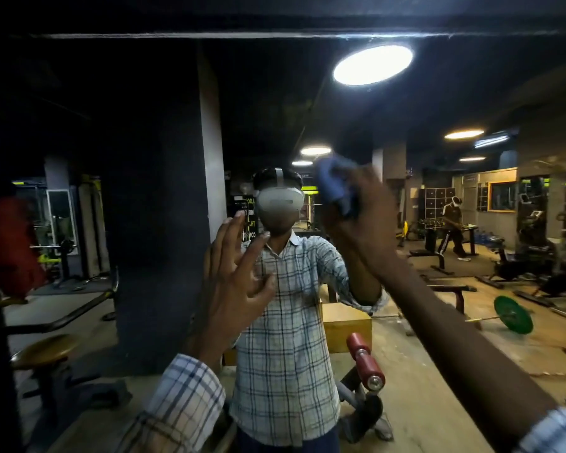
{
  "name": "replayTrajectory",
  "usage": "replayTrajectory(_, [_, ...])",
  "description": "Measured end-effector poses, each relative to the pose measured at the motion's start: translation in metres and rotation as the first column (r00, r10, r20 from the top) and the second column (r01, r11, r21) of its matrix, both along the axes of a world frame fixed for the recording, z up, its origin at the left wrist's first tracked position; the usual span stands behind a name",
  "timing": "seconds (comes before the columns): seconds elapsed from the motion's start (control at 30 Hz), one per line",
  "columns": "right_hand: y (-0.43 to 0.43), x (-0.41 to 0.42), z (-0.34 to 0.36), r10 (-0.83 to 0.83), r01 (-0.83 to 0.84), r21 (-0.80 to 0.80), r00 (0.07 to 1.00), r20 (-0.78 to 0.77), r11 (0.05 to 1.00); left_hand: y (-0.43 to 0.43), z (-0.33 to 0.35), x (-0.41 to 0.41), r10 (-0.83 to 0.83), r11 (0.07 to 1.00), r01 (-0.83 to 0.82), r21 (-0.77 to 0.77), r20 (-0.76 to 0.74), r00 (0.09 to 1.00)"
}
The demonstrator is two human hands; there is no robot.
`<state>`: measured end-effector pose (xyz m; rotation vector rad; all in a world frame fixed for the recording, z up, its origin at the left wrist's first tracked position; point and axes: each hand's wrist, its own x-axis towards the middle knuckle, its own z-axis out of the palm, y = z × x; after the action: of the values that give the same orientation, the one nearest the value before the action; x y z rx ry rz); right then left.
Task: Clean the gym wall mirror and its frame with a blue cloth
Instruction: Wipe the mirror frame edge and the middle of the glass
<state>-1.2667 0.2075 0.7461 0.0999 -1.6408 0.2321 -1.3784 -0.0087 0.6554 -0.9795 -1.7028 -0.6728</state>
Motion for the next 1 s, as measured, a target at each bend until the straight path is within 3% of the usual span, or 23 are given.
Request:
replayTrajectory(0.07, [-0.011, -0.002, -0.038, -0.028, -0.078, 0.335, 0.953, 0.301, 0.939, 0.003, -0.001, -0.001, 0.02, 1.0, -0.02, -0.003, 0.022, 1.0])
replayTrajectory(0.13, [-0.005, 0.005, -0.064, -0.092, -0.145, 0.489, 0.899, 0.429, 0.86, 0.002, -0.004, -0.004, 0.024, 1.0, -0.024, -0.002, 0.017, 1.0])
replayTrajectory(0.17, [0.002, 0.008, -0.069, -0.055, -0.14, 0.445, 0.916, 0.398, 0.885, 0.002, -0.005, -0.005, 0.018, 1.0, -0.018, 0.003, 0.011, 1.0])
replayTrajectory(0.27, [0.016, 0.012, -0.087, 0.115, -0.113, -0.022, 0.988, 0.103, 0.993, 0.002, -0.007, -0.005, 0.016, 1.0, -0.016, 0.016, 0.007, 1.0])
replayTrajectory(0.3, [0.012, 0.01, -0.096, 0.131, -0.124, -0.11, 0.99, 0.057, 0.986, 0.003, -0.008, -0.004, 0.014, 1.0, -0.014, 0.018, 0.015, 1.0])
replayTrajectory(0.33, [0.005, 0.008, -0.107, 0.134, -0.127, -0.078, 0.986, 0.094, 0.989, 0.004, -0.008, -0.002, 0.017, 1.0, -0.017, 0.016, 0.023, 1.0])
replayTrajectory(0.37, [-0.002, 0.007, -0.12, 0.099, -0.116, 0.073, 0.974, 0.203, 0.991, 0.006, -0.007, -0.001, 0.022, 1.0, -0.022, 0.008, 0.026, 0.999])
replayTrajectory(0.43, [0.001, 0.01, -0.14, -0.035, -0.155, 0.423, 0.912, 0.409, 0.893, 0.009, -0.007, 0.001, 0.03, 1.0, -0.03, -0.001, 0.014, 0.999])
replayTrajectory(0.47, [0.012, 0.014, -0.141, -0.064, -0.169, 0.474, 0.897, 0.438, 0.864, 0.011, -0.007, 0.002, 0.028, 1.0, -0.028, 0.001, 0.014, 0.999])
replayTrajectory(0.5, [0.023, 0.018, -0.139, -0.054, -0.149, 0.439, 0.907, 0.418, 0.886, 0.013, -0.008, 0.003, 0.024, 1.0, -0.024, 0.003, 0.018, 1.0])
replayTrajectory(0.57, [0.046, 0.026, -0.131, 0.035, -0.074, 0.141, 0.963, 0.267, 0.987, 0.017, -0.009, 0.006, 0.013, 1.0, -0.013, 0.014, 0.019, 1.0])
replayTrajectory(0.63, [0.053, 0.031, -0.13, 0.115, -0.109, -0.174, 0.993, 0.023, 0.979, 0.022, -0.011, 0.009, -0.002, 1.0, 0.002, 0.021, 0.005, 1.0])
replayTrajectory(0.67, [0.048, 0.031, -0.134, 0.132, -0.133, -0.211, 0.991, -0.017, 0.968, 0.026, -0.012, 0.011, -0.007, 1.0, 0.007, 0.018, -0.002, 1.0])
replayTrajectory(0.7, [0.041, 0.032, -0.139, 0.154, -0.147, -0.145, 0.987, 0.041, 0.979, 0.03, -0.013, 0.013, -0.008, 1.0, 0.008, 0.012, -0.007, 1.0])
replayTrajectory(0.8, [0.043, 0.037, -0.149, -0.014, -0.11, 0.34, 0.939, 0.343, 0.934, 0.041, -0.013, 0.018, -0.014, 1.0, 0.014, 0.003, 0.0, 1.0])
replayTrajectory(0.83, [0.052, 0.04, -0.145, -0.054, -0.084, 0.369, 0.935, 0.349, 0.926, 0.043, -0.013, 0.02, -0.017, 1.0, 0.017, 0.005, 0.006, 1.0])
replayTrajectory(0.87, [0.059, 0.044, -0.137, -0.035, -0.057, 0.296, 0.955, 0.296, 0.954, 0.045, -0.013, 0.021, -0.018, 1.0, 0.018, 0.006, 0.007, 1.0])
replayTrajectory(0.93, [0.068, 0.051, -0.107, 0.123, -0.123, -0.074, 0.992, -0.009, 0.99, 0.049, -0.013, 0.023, -0.014, 1.0, 0.014, 0.0, -0.004, 1.0])
replayTrajectory(1.0, [0.068, 0.048, -0.08, 0.188, -0.313, -0.377, 0.924, -0.333, 0.871, 0.054, -0.015, 0.026, -0.014, 1.0, 0.014, -0.009, -0.01, 1.0])
